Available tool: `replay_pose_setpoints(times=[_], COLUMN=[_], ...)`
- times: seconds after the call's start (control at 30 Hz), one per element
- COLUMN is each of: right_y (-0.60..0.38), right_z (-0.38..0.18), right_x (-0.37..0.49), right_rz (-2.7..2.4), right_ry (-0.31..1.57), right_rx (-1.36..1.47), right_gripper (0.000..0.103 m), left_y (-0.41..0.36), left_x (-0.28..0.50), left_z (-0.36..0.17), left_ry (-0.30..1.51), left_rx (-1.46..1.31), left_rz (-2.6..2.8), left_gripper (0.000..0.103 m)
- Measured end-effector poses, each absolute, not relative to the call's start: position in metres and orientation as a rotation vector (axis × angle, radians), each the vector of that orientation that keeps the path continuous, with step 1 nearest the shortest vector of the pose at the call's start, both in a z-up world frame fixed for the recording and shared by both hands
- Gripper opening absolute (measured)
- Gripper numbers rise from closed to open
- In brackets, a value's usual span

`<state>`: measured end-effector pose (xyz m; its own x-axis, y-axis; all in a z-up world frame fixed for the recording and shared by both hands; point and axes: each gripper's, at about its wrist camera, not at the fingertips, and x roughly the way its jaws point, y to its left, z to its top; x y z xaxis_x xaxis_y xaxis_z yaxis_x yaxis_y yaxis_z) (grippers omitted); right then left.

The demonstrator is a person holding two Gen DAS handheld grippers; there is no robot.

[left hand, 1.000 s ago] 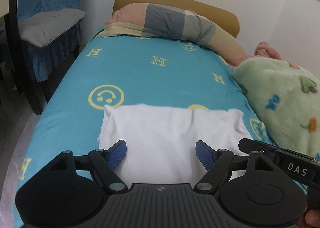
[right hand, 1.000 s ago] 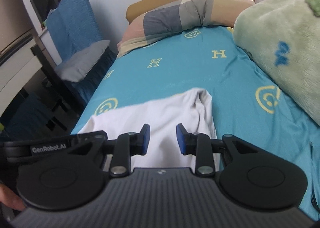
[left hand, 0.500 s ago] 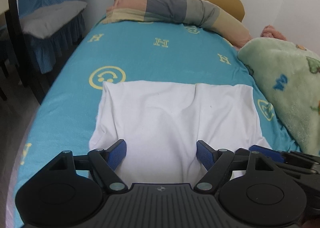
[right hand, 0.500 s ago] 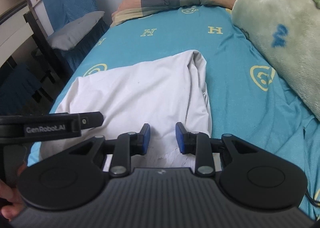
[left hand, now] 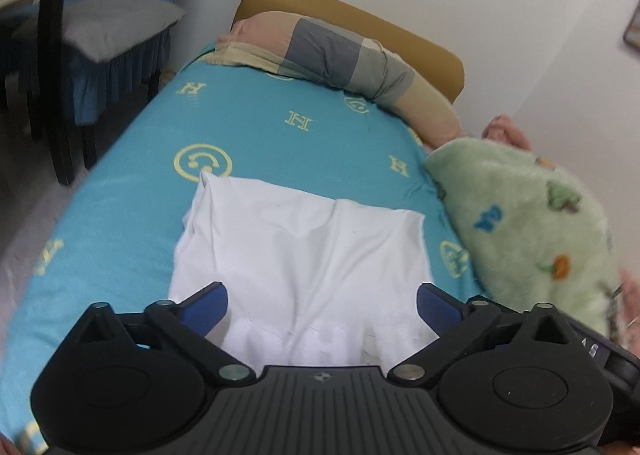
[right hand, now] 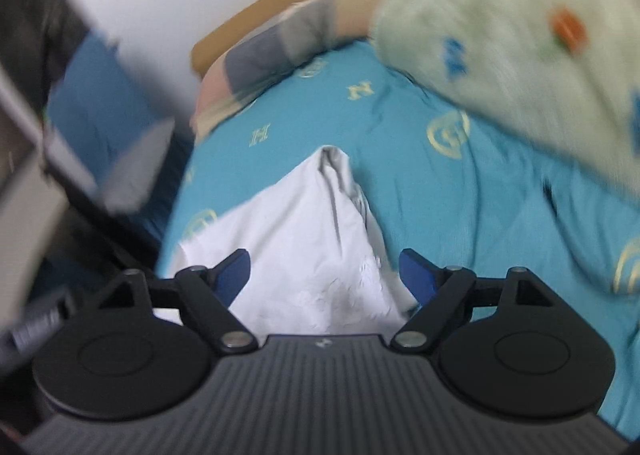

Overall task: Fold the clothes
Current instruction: 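Grasp the folded white shirt bundle with the right gripper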

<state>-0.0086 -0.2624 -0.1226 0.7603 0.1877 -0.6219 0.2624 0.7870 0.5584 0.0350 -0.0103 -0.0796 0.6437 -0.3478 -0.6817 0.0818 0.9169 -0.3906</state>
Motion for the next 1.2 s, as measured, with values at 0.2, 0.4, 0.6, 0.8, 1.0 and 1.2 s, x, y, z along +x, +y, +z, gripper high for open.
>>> replay_pose_setpoints(times=[0.2, 0.4, 0.6, 0.8, 1.0, 1.2], right_y=[-0.288, -0.284, -0.283, -0.277, -0.284, -0.291], right_z=[-0.172, -0.199, -0.203, -0.176, -0.161, -0.166], right_x=[-0.018, -0.011, -0.004, -0.005, -0.003, 0.0], right_rz=[-0.073, -0.087, -0.103, -0.017, 0.024, -0.003], right_ry=[0.831, 0.857, 0.818, 0.696, 0.611, 0.606], right_rx=[1.107, 1.233, 1.228, 1.16, 1.163, 1.181], right_gripper=[0.084, 0.069, 0.027, 0.017, 0.016, 0.015], left_y=[0.004, 0.01, 0.003, -0.008, 0.02, 0.04], left_x=[0.037, 0.042, 0.05, 0.057, 0.058, 0.052], left_z=[-0.09, -0.104, -0.13, -0.167, -0.189, -0.201], left_ry=[0.919, 0.952, 1.02, 1.136, 1.1, 1.048], left_rx=[-0.554, -0.746, -0.9, -1.058, -1.158, -1.303], left_rz=[-0.284, -0.352, -0.471, -0.505, -0.214, -0.114], left_gripper=[0.102, 0.102, 0.102, 0.102, 0.088, 0.052])
